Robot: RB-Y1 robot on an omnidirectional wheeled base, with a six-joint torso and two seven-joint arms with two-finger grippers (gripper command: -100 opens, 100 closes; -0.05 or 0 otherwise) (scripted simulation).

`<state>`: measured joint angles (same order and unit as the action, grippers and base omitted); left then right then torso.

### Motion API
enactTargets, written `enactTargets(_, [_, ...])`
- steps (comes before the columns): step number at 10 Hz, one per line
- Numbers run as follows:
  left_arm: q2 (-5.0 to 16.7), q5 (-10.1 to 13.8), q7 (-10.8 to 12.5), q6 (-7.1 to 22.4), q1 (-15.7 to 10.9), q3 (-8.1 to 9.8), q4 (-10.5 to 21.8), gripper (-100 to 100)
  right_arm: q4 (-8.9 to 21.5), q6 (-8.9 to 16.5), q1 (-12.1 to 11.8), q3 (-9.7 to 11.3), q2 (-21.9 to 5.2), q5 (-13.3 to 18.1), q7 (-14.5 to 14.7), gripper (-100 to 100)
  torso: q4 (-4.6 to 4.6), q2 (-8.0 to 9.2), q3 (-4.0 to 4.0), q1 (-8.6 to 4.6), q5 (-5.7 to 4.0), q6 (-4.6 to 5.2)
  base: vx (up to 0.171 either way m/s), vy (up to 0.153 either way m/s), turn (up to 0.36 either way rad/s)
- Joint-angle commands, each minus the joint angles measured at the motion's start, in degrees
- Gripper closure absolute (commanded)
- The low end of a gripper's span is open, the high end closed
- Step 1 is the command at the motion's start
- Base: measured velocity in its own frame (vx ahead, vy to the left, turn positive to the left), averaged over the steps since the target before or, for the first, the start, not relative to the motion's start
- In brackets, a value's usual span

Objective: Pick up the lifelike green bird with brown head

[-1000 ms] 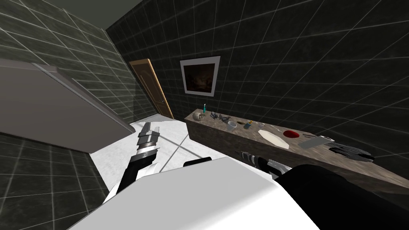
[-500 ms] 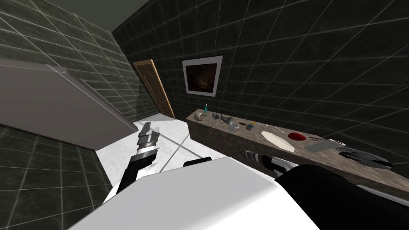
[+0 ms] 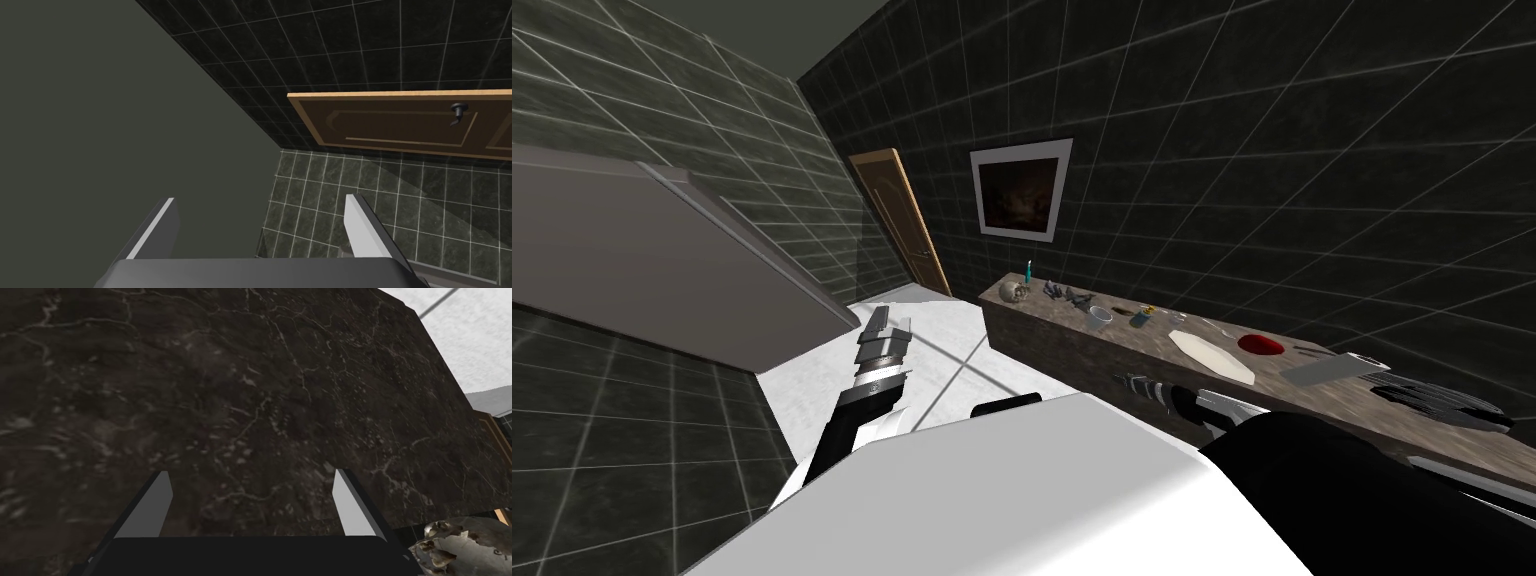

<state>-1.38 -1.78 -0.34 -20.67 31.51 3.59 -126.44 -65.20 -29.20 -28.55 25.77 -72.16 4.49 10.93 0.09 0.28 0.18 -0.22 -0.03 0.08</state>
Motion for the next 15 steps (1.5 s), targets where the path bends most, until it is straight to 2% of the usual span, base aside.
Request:
enactTargets(1, [0.0,0.0,0.0,0.0,0.0,0.00,0.0,0,0.0,0.0,0.0,0.0,0.0,0.0,0.0,-100,0.00,0.00,0.00,0.00,0.00,0.00,-0.005,-0.008,-0.018])
enactTargets(5, [0.0,0.0,0.0,0.0,0.0,0.00,0.0,0,0.0,0.0,0.0,0.0,0.0,0.0,0.0,-100,-0.01,-0.04,-0.02,0.08,0.01,-0.01,0.001,0.002,0.004])
enactTargets(8, [0.0,0.0,0.0,0.0,0.0,0.00,0.0,0,4.0,1.0,-1.6,0.2,-4.0,-1.5,-1.7,-100,-0.04,-0.19,-0.11,0.12,0.04,-0.03,0.038,0.020,0.132])
enactTargets(15, [0.0,0.0,0.0,0.0,0.0,0.00,0.0,0,9.1,2.0,-5.1,2.0,-12.2,-2.3,-4.1,-100,-0.02,-0.07,-0.04,-0.07,-0.01,-0.05,0.010,-0.020,0.182])
